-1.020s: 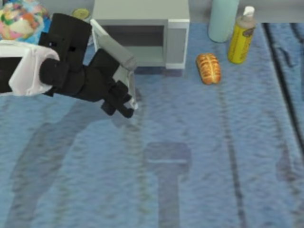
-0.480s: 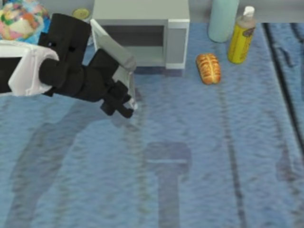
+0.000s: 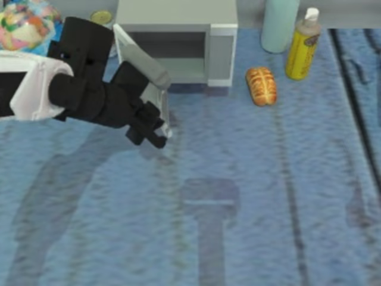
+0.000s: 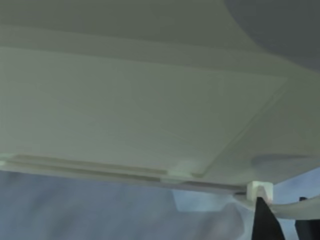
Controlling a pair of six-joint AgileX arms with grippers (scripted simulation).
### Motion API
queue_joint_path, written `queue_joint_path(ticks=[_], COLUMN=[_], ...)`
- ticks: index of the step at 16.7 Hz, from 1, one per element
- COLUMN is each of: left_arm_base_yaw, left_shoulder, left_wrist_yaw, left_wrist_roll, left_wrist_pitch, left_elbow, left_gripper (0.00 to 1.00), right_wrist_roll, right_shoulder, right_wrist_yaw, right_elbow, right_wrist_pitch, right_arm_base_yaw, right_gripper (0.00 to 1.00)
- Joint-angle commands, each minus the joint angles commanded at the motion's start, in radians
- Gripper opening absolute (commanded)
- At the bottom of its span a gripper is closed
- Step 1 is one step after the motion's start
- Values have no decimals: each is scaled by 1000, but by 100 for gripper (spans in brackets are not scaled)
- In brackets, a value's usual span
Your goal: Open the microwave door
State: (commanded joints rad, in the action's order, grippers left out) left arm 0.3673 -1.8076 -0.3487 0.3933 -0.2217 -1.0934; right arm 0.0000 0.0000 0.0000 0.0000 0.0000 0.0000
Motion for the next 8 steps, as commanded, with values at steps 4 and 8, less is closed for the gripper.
queue_joint_path(ticks=[4, 8], left_arm_base_yaw=[0, 1], left_shoulder=[0, 0], left_wrist_yaw=[0, -13], left_wrist_roll=[0, 7], left_wrist_pitch=[0, -6], left_elbow=[0, 3], left_gripper=[0, 0], right_wrist_roll=[0, 0], right_shoulder=[0, 0], right_wrist_yaw=[0, 0], right_elbow=[0, 0], right_wrist_pitch=[0, 0], right_arm_base_yaw=[0, 0], right_gripper=[100, 100])
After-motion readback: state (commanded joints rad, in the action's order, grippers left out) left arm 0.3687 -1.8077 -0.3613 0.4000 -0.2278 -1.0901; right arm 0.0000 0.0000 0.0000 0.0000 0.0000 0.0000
